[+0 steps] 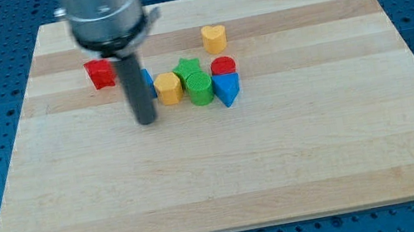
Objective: Push blue cube above yellow hexagon
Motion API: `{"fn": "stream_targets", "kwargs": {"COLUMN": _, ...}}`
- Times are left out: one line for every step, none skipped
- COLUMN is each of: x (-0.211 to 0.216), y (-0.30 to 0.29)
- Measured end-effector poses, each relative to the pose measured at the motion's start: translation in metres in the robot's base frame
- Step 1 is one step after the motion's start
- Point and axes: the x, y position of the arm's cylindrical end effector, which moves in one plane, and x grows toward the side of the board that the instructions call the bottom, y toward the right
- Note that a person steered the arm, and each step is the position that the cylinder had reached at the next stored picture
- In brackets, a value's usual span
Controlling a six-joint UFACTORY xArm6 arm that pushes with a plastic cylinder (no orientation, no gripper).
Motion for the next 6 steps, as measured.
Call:
{"fn": "stream_targets", "kwargs": {"x": -0.02, "y": -0.037}}
{"fn": "stream_targets", "kwargs": {"x": -0.049, "y": -0.021}}
{"fn": "stream_targets", "kwargs": {"x": -0.055, "y": 0.014}}
{"fn": "stream_targets", "kwargs": {"x": -0.056, "y": 0.014}}
{"fn": "stream_targets", "kwargs": {"x": -0.059, "y": -0.04}}
{"fn": "stream_targets", "kwargs": {"x": -0.06, "y": -0.109}}
